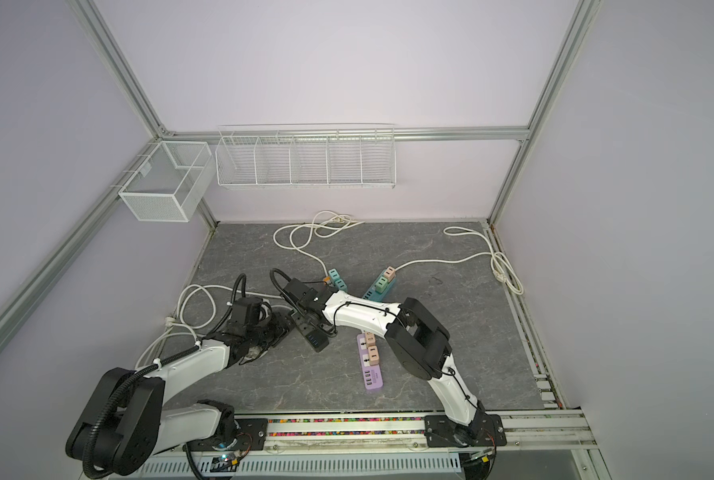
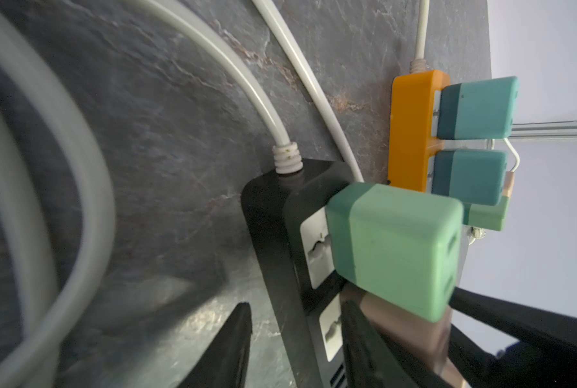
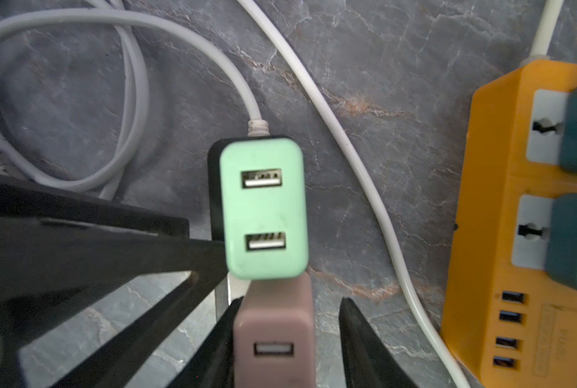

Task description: Pull the plug off the socket

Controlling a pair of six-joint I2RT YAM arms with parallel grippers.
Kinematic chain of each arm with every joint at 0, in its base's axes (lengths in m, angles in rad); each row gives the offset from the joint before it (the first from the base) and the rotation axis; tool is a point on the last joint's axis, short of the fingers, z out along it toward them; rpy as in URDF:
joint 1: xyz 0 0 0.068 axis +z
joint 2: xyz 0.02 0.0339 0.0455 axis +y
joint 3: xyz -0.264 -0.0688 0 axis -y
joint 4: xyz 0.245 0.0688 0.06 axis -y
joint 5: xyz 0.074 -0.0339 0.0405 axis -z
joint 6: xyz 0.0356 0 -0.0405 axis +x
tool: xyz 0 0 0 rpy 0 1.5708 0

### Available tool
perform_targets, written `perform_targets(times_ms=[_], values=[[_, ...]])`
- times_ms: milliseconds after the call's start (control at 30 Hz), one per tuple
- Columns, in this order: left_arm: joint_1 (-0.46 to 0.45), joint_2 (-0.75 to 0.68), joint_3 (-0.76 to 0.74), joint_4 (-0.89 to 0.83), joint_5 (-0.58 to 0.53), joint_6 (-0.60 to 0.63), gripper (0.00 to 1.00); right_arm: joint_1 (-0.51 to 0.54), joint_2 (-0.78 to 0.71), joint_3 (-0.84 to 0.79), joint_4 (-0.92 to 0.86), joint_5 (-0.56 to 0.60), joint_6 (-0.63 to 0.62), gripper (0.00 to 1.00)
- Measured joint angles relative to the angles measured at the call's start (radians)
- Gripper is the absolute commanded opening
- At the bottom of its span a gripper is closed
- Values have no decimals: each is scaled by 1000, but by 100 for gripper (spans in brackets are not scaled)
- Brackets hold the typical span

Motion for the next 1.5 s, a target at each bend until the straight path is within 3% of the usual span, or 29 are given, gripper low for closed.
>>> perform_targets(times_ms=[500, 1167, 1500], values=[[-31, 18, -4, -3, -28, 18, 39, 0, 14, 3, 8, -15, -23, 39], [-38, 56, -66, 185, -34, -35, 30, -3, 6, -28, 54, -32, -48, 30], [-39, 35, -73, 179, -68, -39, 30, -14, -13, -64, 95, -61, -44, 26]])
